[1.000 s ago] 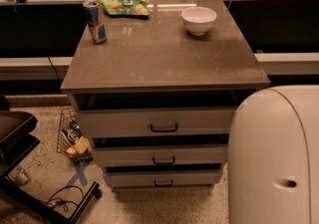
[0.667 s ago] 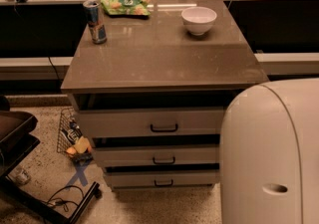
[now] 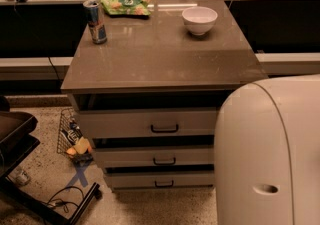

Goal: Pick brown chip bag from white bowl and place on counter

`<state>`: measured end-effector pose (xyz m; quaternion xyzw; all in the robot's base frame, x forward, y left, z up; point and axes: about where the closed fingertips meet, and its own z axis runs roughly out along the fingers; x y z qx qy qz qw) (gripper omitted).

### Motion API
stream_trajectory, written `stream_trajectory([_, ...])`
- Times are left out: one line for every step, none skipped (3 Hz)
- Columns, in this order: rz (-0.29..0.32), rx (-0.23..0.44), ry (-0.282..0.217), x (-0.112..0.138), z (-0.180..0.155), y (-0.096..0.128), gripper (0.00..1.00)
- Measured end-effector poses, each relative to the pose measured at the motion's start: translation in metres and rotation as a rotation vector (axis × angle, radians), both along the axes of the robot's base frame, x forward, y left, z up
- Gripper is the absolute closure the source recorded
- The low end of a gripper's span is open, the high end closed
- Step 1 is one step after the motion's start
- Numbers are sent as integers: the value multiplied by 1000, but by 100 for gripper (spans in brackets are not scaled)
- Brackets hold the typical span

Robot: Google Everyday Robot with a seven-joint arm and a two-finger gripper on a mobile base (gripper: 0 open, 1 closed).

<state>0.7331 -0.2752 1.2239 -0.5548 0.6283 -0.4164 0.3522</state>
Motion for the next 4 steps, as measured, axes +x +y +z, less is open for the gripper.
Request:
stream_trajectory([-15, 65, 42, -6, -11, 4, 100])
stream_trajectory([-42, 226, 128, -26, -28, 28, 100])
stream_trajectory([-50, 340, 173, -32, -43, 66, 100])
stream_trajectory([1, 421, 210, -17, -80, 114, 100])
